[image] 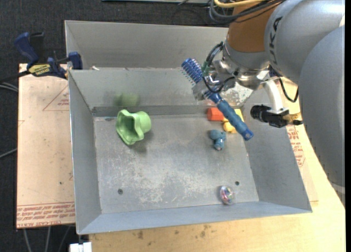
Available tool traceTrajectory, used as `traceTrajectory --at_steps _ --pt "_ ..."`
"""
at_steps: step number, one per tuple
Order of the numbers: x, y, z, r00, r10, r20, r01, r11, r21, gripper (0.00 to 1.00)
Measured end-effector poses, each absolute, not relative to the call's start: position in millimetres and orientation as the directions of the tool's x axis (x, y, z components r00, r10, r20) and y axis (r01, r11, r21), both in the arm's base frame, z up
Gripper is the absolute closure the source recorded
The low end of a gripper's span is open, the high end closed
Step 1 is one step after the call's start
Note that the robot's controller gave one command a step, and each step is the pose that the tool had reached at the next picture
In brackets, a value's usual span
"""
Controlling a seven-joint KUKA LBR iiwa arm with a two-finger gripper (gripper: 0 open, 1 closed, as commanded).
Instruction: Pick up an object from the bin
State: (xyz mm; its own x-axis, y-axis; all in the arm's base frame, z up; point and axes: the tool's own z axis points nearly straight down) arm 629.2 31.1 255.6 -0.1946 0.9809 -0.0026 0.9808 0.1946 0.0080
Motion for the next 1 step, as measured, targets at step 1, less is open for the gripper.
traceTrajectory --at_steps 1 --pt "597.3 -11.3 223.0 -0.368 0.930 0.001 0.930 0.368 -0.005 1.00"
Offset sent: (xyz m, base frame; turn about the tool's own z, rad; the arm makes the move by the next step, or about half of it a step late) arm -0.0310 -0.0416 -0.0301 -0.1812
